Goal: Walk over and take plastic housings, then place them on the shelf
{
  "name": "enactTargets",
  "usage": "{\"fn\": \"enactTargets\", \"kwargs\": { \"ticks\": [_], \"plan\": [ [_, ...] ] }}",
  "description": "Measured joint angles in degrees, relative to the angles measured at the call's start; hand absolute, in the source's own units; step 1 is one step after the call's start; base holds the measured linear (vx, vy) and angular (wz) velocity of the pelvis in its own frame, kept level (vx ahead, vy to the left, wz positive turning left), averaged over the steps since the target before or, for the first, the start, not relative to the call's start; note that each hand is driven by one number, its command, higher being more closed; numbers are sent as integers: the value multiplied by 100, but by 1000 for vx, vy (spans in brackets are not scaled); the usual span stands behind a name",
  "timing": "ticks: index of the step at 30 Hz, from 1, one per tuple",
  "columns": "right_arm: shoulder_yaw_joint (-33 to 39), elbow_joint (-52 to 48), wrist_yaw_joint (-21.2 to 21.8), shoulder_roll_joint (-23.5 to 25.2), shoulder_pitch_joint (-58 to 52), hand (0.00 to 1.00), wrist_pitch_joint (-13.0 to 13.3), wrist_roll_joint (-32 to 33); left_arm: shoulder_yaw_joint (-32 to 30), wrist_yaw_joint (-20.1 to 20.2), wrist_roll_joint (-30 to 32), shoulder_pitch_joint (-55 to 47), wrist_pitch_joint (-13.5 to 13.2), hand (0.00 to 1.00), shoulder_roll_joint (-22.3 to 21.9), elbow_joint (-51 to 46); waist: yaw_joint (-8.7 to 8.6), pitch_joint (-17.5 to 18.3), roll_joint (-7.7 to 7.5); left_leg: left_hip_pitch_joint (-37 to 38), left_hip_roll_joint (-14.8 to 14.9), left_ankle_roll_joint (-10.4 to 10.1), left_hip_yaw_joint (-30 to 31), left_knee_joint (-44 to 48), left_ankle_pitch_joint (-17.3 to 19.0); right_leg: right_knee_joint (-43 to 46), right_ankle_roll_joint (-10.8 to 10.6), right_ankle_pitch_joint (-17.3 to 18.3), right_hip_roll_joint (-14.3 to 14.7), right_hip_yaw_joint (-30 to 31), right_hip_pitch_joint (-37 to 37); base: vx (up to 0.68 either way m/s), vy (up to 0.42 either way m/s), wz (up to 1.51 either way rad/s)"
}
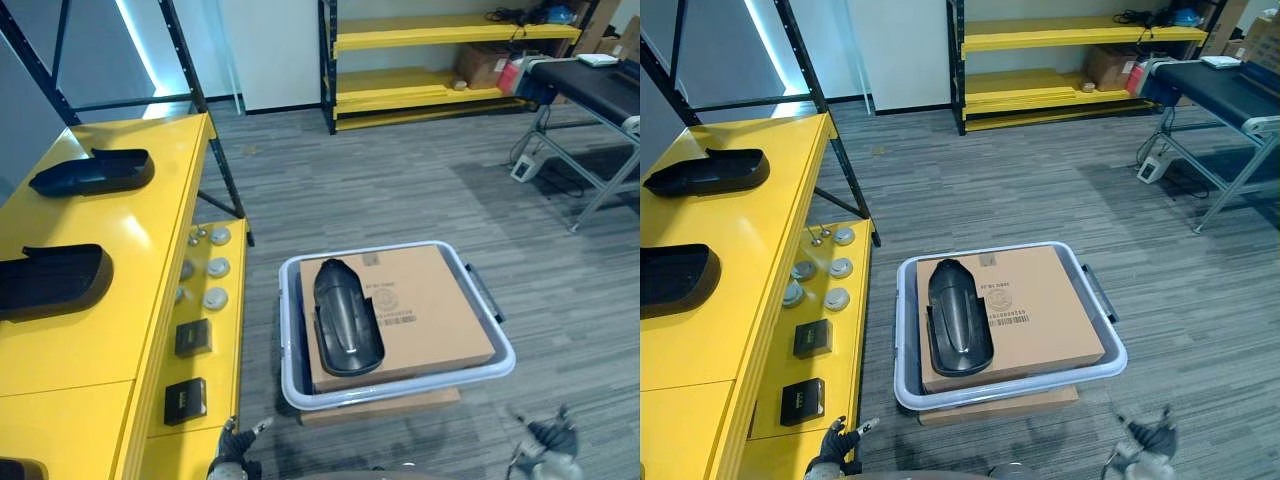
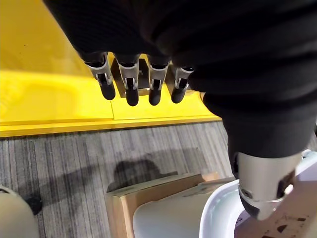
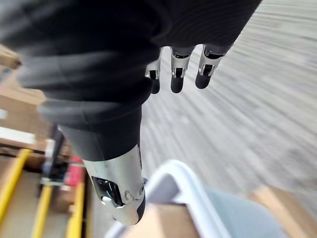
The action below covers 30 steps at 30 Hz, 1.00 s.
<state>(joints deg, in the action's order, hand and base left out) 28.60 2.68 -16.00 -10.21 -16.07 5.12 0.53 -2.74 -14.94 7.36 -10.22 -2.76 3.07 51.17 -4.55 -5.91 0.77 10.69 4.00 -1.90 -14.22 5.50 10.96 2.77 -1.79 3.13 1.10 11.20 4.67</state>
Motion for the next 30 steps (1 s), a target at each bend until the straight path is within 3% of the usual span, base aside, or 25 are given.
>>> {"fn": "enactTargets", "kwargs": {
  "ticks": [5,9,12,17,26,30],
  "plan": [
    [-918,-1073,272,-433,122,0,270,-298,125,101,2,-25,-41,0,48,-8,37,27,-35,-48,12,3,32,-105,-31,-100,-37,-26,-35,-204,-7,-87,-30,3],
    [-1805,-1018,556,-623,612,0,407,-396,279,169,4,7,-76,0,167,-27,92,80,-88,-208,-18,-15,311,-172,-181,-102,-35,-44,-112,-583,-119,18,-27,34],
    [-2162,-520,620,-640,1004,0,399,-626,314,215,4,23,-101,0,182,-143,254,79,-105,-233,-18,-37,468,-258,-243,-98,-1,-70,-120,-827,-129,79,-22,32],
    [-2700,435,621,-625,1524,0,168,-1314,334,213,3,29,-141,0,179,-245,381,69,-65,-485,-59,-125,738,-322,-401,-100,-5,-66,-197,-1292,-215,88,-16,31],
    [-2732,2190,341,-148,2386,0,-461,-2441,573,94,6,25,-148,0,168,-353,426,-23,41,-625,-168,-144,983,-314,-613,-89,-50,-36,-344,-1751,-164,30,-1,25],
    [-2621,2908,119,133,2812,0,-799,-2774,731,12,4,36,-153,0,144,-513,538,-139,104,-795,-201,-64,1142,-313,-679,-85,-50,-36,-379,-1906,-250,-49,-11,21]
  ]
}}
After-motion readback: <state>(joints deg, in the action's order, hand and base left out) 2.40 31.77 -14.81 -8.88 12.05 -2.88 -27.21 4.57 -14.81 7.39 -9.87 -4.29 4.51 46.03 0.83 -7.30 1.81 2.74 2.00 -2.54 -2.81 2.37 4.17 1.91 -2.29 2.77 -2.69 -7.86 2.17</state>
